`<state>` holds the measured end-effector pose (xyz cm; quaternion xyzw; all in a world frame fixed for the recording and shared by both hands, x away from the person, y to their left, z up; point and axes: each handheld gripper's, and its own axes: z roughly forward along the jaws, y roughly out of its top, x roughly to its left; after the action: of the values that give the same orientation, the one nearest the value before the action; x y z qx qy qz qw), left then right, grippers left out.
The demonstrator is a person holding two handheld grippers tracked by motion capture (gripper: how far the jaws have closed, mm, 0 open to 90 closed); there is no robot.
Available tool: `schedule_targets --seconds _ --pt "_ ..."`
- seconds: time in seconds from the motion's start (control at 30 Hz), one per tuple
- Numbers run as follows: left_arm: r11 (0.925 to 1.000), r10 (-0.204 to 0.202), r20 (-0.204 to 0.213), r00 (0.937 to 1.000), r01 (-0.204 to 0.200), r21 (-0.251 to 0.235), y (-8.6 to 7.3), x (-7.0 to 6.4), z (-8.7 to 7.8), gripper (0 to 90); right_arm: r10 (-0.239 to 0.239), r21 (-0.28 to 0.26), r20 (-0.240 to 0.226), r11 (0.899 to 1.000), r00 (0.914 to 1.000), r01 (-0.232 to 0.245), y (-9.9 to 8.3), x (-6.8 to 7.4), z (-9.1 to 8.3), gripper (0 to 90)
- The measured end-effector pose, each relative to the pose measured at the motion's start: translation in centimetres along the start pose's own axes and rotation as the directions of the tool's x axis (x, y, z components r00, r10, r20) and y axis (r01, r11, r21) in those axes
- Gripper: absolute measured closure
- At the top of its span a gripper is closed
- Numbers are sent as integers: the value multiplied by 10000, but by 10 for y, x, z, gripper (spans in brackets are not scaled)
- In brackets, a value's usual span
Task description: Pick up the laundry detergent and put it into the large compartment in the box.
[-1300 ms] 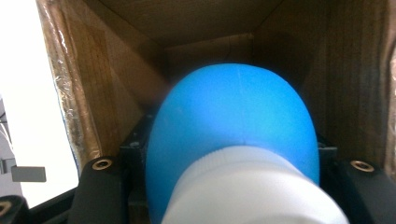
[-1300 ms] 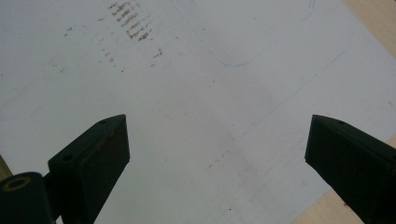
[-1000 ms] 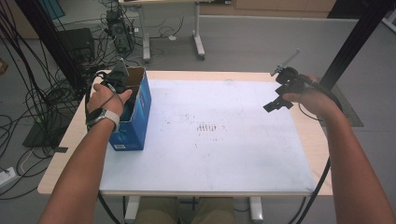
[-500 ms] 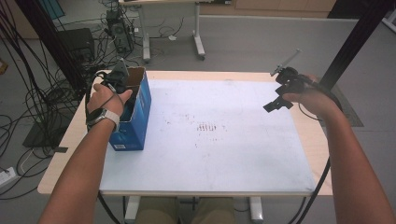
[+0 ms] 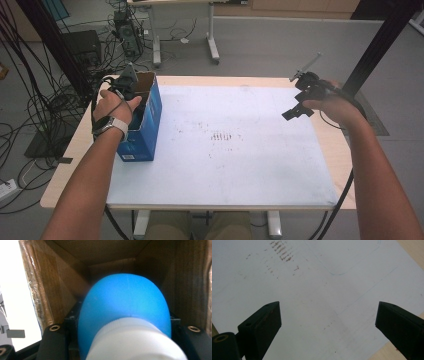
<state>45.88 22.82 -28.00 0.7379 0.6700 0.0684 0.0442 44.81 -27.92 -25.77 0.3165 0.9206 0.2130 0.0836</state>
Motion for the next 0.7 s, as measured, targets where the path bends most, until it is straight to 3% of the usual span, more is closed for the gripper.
schedule_targets --seconds 0.7 --pt "10000 30 13 10000 -30 -22 0 0 0 380 21 -40 -11 10000 10000 -21 0 0 -1 65"
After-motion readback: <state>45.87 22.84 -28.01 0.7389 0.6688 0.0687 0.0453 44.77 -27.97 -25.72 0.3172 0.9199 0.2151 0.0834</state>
